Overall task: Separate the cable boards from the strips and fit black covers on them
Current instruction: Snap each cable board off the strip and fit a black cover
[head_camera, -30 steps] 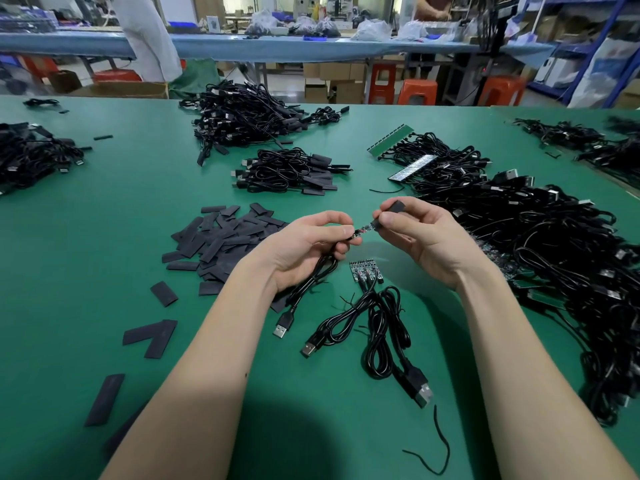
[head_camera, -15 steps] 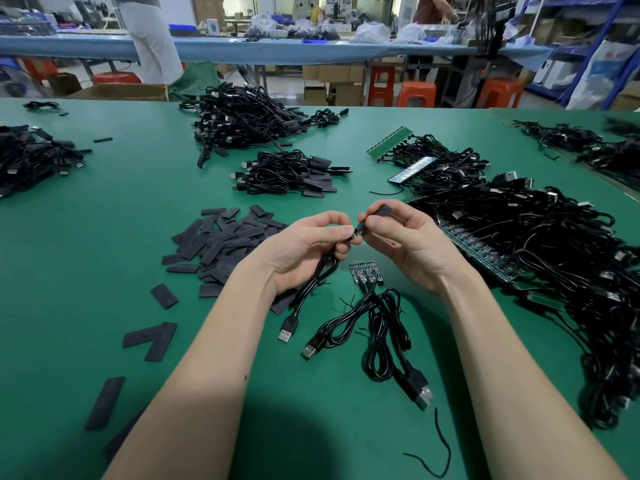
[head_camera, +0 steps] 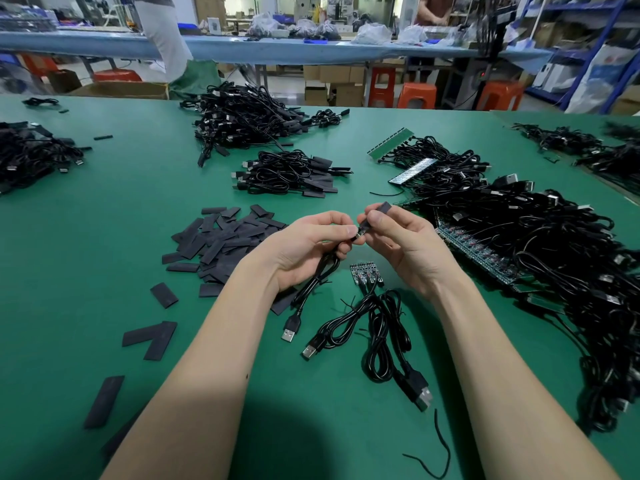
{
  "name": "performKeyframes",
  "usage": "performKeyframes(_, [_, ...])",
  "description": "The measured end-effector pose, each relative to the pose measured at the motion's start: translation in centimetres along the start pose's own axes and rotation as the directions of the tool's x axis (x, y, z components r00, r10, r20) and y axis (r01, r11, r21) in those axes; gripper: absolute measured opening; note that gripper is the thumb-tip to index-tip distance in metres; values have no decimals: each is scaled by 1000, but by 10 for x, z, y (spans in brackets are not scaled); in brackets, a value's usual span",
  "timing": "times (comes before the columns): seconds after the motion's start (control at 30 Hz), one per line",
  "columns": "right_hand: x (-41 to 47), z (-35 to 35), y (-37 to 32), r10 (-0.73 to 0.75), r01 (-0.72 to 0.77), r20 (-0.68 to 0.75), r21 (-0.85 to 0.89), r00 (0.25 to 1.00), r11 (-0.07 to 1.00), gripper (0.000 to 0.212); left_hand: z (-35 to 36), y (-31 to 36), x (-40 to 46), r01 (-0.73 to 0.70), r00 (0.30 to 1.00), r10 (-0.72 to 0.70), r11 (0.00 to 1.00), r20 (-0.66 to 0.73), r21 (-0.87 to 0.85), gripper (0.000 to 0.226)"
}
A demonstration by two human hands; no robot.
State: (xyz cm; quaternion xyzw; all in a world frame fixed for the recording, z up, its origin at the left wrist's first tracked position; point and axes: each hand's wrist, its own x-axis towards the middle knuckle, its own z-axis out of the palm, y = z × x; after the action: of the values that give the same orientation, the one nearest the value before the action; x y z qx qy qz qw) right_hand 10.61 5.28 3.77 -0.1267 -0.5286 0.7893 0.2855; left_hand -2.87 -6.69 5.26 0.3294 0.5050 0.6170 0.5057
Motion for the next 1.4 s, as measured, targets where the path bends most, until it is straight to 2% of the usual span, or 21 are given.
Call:
performKeyframes(0.2, [-1,0,2,16,-16,14,-36,1000,999,10,-2,0,0,1,999,1,999,-44,47,16])
performKeyframes(0.53, [-4,-1,1,16,-13,31,-97,999,995,11,-4,-6,2,-43,998,44,999,-37,31,12])
performKeyframes(0.63, [-3,-1,3,-8,8,6,-61,1000,998,7,-6,-8,3,-94,995,95,993,-13,68,11])
performKeyframes(0.73, [-1,-5,4,26,-25,-56,28,998,999,4,-7,-9,4,-164,984,175,963,-32,216,14])
performKeyframes(0.83, [1,-8,4,55,-52,-91,31,994,998,5,-7,-12,4,-219,966,253,914,-59,341,13])
performKeyframes(1.17, [2,-6,8,106,-98,-83,95,991,991,12,-5,-18,7,-338,918,387,876,-83,345,11])
performKeyframes(1.4, [0,-6,9,112,-108,-50,90,992,990,13,-9,-20,7,-373,904,421,862,-73,344,10])
